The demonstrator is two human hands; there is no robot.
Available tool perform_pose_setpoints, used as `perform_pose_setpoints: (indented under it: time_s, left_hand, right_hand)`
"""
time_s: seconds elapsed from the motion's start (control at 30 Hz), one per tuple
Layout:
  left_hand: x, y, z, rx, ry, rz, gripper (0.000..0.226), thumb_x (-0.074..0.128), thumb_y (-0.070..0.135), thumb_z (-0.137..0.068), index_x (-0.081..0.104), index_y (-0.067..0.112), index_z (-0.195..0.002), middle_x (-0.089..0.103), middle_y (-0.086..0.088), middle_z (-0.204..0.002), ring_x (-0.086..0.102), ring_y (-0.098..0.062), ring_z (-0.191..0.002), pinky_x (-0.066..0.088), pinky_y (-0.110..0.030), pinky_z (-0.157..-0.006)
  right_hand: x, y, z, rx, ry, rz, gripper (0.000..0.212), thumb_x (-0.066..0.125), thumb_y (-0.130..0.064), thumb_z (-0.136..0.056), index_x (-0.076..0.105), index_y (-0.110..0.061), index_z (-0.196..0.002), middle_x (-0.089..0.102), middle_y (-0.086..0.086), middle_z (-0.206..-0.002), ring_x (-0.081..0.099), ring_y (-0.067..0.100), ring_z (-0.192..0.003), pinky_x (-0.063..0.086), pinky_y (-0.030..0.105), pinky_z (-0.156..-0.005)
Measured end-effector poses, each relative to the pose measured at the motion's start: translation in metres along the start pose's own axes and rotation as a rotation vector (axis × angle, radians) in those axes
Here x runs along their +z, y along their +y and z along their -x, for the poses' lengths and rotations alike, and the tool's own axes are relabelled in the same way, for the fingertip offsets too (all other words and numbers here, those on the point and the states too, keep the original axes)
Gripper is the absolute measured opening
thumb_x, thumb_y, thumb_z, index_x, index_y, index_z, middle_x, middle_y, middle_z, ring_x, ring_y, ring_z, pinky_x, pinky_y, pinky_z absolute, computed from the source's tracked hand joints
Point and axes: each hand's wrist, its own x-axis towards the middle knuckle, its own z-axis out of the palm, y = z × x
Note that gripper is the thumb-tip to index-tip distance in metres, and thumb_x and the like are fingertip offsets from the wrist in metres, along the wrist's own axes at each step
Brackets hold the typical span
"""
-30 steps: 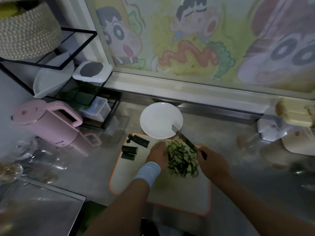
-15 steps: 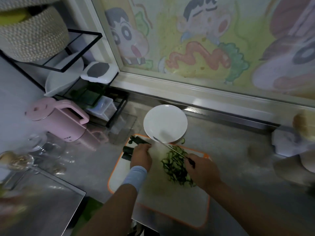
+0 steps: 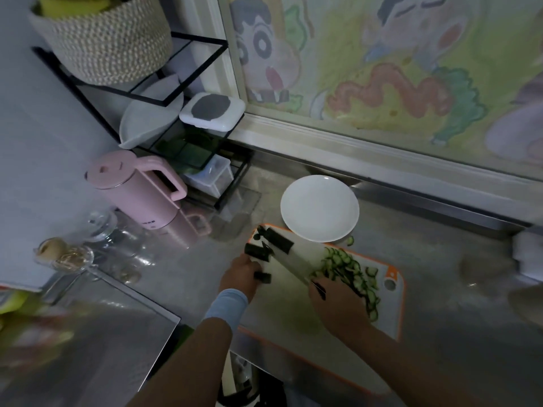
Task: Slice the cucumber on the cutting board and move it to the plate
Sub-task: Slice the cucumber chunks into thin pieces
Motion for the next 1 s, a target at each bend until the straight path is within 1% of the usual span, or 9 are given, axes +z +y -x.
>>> perform_pose_setpoints:
  time_s: [0.07, 0.2, 0.33, 0.43, 0.63, 0.73, 0.83, 0.9, 1.0]
  left_hand:
    - [0.001, -0.002, 0.003, 0.020, -0.022, 0.009, 0.025, 0.060, 0.040, -0.087, 0.068, 0.025, -0.105, 0.049, -0.004, -0.123, 0.049, -0.026, -0.111, 0.042, -0.032, -0.094]
    - [0.008, -0.004, 0.022, 0.013, -0.029, 0.091, 0.040, 0.053, 0.054, -0.087, 0.069, 0.020, -0.102, 0.056, -0.003, -0.105, 0.056, -0.024, -0.096, 0.046, -0.029, -0.084]
    - [0.023, -0.002, 0.044, 0.044, -0.015, 0.162, 0.036, 0.055, 0.046, -0.088, 0.065, 0.017, -0.106, 0.059, -0.004, -0.108, 0.057, -0.023, -0.099, 0.044, -0.026, -0.084]
    - [0.036, 0.008, 0.059, 0.065, 0.020, 0.242, 0.031, 0.057, 0.036, -0.089, 0.063, 0.015, -0.111, 0.058, -0.005, -0.112, 0.055, -0.023, -0.103, 0.040, -0.024, -0.084]
    - [0.043, 0.028, 0.079, 0.040, 0.113, 0.318, 0.026, 0.054, 0.034, -0.092, 0.068, 0.015, -0.104, 0.061, -0.007, -0.104, 0.055, -0.024, -0.099, 0.041, -0.025, -0.079]
    - [0.047, 0.027, 0.078, 0.100, 0.129, 0.303, 0.030, 0.049, 0.031, -0.091, 0.071, 0.016, -0.104, 0.062, -0.007, -0.103, 0.055, -0.026, -0.100, 0.041, -0.025, -0.083]
    - [0.045, 0.031, 0.076, 0.157, 0.090, 0.262, 0.031, 0.046, 0.024, -0.094, 0.067, 0.015, -0.116, 0.059, -0.007, -0.118, 0.052, -0.025, -0.110, 0.036, -0.023, -0.092]
    - [0.047, 0.031, 0.073, 0.174, 0.106, 0.245, 0.030, 0.047, 0.018, -0.096, 0.064, 0.016, -0.120, 0.056, -0.006, -0.124, 0.050, -0.023, -0.114, 0.035, -0.022, -0.095]
    - [0.051, 0.032, 0.074, 0.176, 0.147, 0.190, 0.030, 0.052, 0.015, -0.092, 0.066, 0.022, -0.117, 0.060, -0.003, -0.122, 0.054, -0.023, -0.111, 0.038, -0.023, -0.095]
  right_hand:
    - [0.004, -0.001, 0.004, 0.000, 0.008, 0.012, 0.027, 0.041, -0.044, -0.097, 0.062, -0.028, -0.095, 0.063, -0.002, -0.073, 0.057, 0.017, -0.065, 0.046, 0.033, -0.058]
    - [0.007, -0.006, 0.016, -0.014, -0.035, 0.099, 0.032, 0.040, -0.049, -0.097, 0.060, -0.034, -0.117, 0.069, -0.006, -0.086, 0.062, 0.013, -0.072, 0.048, 0.028, -0.060]
    - [0.015, -0.008, 0.024, -0.025, -0.026, 0.190, 0.033, 0.038, -0.050, -0.097, 0.058, -0.039, -0.120, 0.069, -0.007, -0.089, 0.063, 0.012, -0.076, 0.044, 0.025, -0.057]
    - [0.019, -0.007, 0.026, -0.044, -0.064, 0.166, 0.031, 0.039, -0.044, -0.097, 0.059, -0.038, -0.120, 0.068, -0.009, -0.088, 0.059, 0.008, -0.073, 0.030, 0.018, -0.049]
    - [0.020, -0.001, 0.029, -0.141, -0.117, 0.142, 0.031, 0.042, -0.036, -0.098, 0.059, -0.033, -0.124, 0.069, -0.005, -0.098, 0.062, 0.013, -0.082, 0.025, 0.013, -0.050]
    - [0.021, 0.003, 0.024, -0.195, -0.125, 0.140, 0.038, 0.041, -0.035, -0.098, 0.050, -0.035, -0.135, 0.067, -0.006, -0.113, 0.063, 0.014, -0.094, 0.041, 0.021, -0.064]
    - [0.029, 0.011, 0.019, -0.245, -0.199, 0.111, 0.043, 0.039, -0.034, -0.098, 0.043, -0.034, -0.141, 0.061, -0.007, -0.126, 0.061, 0.015, -0.106, 0.047, 0.025, -0.082]
    - [0.034, 0.015, 0.016, -0.292, -0.176, 0.152, 0.041, 0.039, -0.032, -0.098, 0.048, -0.032, -0.139, 0.063, -0.008, -0.122, 0.063, 0.012, -0.103, 0.046, 0.023, -0.083]
    - [0.045, 0.025, 0.019, -0.391, -0.022, 0.189, 0.037, 0.039, -0.034, -0.092, 0.068, -0.028, -0.114, 0.072, -0.010, -0.086, 0.068, 0.006, -0.069, 0.049, 0.018, -0.062]
